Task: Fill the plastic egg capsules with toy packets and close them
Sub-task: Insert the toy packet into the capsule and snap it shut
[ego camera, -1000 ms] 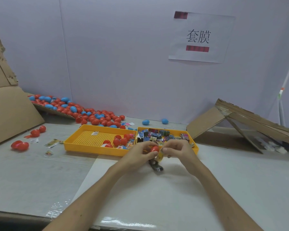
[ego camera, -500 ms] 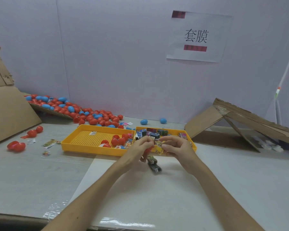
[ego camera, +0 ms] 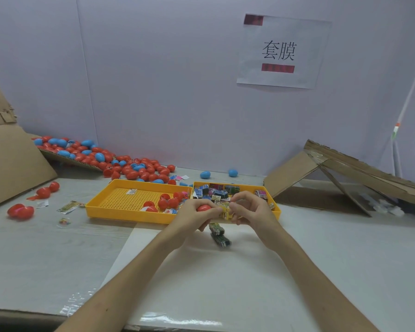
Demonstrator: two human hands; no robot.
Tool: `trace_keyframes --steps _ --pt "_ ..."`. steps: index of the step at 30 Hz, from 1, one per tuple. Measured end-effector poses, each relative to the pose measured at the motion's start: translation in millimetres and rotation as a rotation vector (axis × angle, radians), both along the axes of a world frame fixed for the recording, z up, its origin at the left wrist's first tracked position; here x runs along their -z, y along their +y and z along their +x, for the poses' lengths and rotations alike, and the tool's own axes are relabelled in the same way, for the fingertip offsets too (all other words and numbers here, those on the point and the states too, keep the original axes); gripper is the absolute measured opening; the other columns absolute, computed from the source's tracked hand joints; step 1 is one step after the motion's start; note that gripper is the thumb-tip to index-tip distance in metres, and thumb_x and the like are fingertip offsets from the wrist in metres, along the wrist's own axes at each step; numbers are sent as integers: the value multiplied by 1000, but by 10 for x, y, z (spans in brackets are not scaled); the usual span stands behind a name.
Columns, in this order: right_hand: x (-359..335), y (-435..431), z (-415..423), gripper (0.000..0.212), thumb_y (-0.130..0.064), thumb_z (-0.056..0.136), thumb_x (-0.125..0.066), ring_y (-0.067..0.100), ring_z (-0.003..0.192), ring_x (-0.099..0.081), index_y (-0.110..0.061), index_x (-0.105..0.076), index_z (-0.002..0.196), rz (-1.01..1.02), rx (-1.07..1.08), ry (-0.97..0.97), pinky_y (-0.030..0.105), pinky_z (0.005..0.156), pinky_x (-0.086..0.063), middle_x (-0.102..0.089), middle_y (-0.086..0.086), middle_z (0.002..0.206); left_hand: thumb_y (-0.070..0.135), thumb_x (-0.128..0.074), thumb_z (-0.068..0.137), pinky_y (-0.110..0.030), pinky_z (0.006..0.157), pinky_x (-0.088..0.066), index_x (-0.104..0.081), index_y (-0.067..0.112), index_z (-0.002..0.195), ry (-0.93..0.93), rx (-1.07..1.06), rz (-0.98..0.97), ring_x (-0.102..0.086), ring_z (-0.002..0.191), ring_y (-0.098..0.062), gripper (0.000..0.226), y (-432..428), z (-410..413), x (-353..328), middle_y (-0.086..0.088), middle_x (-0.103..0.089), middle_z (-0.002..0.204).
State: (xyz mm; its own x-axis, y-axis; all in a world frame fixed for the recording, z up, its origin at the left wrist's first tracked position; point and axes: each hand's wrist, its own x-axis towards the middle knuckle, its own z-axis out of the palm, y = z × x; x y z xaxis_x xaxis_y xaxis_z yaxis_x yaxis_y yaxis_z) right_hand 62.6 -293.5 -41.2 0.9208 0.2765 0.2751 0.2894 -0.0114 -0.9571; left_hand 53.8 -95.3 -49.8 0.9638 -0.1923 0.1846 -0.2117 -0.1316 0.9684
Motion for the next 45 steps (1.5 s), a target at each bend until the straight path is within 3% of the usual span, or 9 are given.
trace_keyframes --steps 4,9,16,23,26,33,37,41,45 --pt "5 1 -15 21 -31 76 -82 19 70 -64 -18 -69 84 -63 -37 -6 28 66 -53 -69 6 76 36 -74 91 -20 54 -45 -73 22 80 -11 -34 -33 -52 55 -10 17 6 8 5 3 -57 59" --pt "15 24 -21 25 -36 78 -79 18 71 -65 -16 -70 89 -99 -26 26 30 67 -52 -71 6 78 37 -75 89 -18 53 -45 -73 26 76 -44 -17 -42 -52 55 -8 17 -8 -1 19 5 -58 60" --pt "16 -2 -8 15 -28 74 -81 15 74 -62 -18 -72 80 -35 -33 58 26 66 -51 -68 2 79 35 -76 89 -19 50 -44 -73 21 79 -68 -9 -12 -52 54 -7 18 -31 -20 27 13 -60 62" --pt "15 -23 23 14 -18 77 -80 15 81 -64 -11 -72 86 22 5 51 29 72 -54 -71 4 84 35 -71 93 -16 49 -41 -70 22 78 -44 0 23 -49 48 -4 21 -39 -24 41 12 -56 56" --pt "44 -11 34 5 -12 88 -74 13 79 -64 -11 -76 92 -33 33 38 26 70 -54 -72 5 85 37 -69 95 -18 50 -42 -71 21 83 -29 1 21 -50 50 -5 20 -44 -25 33 10 -56 58" --pt "59 -15 76 14 -9 88 -74 13 84 -67 -3 -76 101 -40 175 66 25 74 -57 -74 7 92 22 -45 107 -23 59 -50 -74 20 106 115 47 -200 -61 71 -11 28 -14 -14 -81 0 -66 83" --pt "47 -17 61 13 -5 88 -73 14 86 -69 -6 -77 100 -52 176 39 25 74 -56 -76 7 93 32 -60 100 -18 63 -50 -73 22 108 52 50 -189 -68 84 -4 18 1 -42 -69 2 -76 95" --pt "27 -17 31 13 -6 86 -76 12 85 -73 -13 -76 97 -62 147 -1 20 70 -55 -78 4 88 37 -75 80 -20 65 -53 -71 15 103 38 15 -318 -72 84 -8 33 -7 -44 -73 -2 -77 93" --pt "19 -21 34 17 -4 83 -79 11 83 -72 -17 -74 93 -55 161 14 20 69 -55 -78 2 87 33 -79 73 -26 73 -58 -67 9 102 35 5 -375 -75 90 -14 40 -3 -28 -72 -1 -78 90"
